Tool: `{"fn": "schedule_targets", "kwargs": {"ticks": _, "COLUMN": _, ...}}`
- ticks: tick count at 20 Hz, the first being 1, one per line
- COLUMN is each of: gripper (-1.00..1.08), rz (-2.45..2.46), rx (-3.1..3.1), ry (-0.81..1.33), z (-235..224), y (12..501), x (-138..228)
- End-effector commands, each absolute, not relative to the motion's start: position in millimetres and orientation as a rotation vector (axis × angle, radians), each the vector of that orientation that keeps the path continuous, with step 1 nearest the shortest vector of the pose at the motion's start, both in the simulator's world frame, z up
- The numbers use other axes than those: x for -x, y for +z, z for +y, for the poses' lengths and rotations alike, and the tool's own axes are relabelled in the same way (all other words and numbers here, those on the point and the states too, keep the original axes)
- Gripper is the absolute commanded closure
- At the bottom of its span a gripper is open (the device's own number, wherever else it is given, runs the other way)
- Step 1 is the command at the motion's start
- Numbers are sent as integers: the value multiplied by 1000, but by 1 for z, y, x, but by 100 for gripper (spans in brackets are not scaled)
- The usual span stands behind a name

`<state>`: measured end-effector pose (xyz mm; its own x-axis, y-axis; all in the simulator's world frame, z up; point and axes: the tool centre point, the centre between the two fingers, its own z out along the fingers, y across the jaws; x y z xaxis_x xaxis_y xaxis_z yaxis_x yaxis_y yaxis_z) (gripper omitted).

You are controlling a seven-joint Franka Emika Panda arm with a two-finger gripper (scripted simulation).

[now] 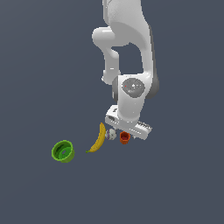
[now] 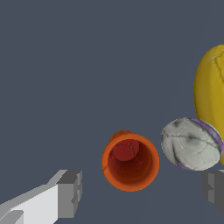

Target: Pick up a designated object from a clutter of objects.

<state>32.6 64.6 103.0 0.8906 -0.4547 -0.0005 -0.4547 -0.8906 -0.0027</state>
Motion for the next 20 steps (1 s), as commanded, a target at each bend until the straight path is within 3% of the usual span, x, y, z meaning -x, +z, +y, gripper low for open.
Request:
{"fn": "schedule_targets", "kwargs": {"ticks": 1, "gripper": -92, "rz": 765, "rx": 3046, "ry": -1, "z": 66, "y": 94, "x": -32}}
{"fn": "schedule_targets", "kwargs": {"ticks": 11, "gripper": -92, "rz": 780, "rx": 3043, "ry": 2, "z": 68, "y": 84, "x": -31}}
{"fn": "schedule_targets", "kwargs": {"ticks": 20, "gripper": -92, "rz": 785, "rx": 3042, "ry": 0, "z": 68, "y": 45, "x": -30}}
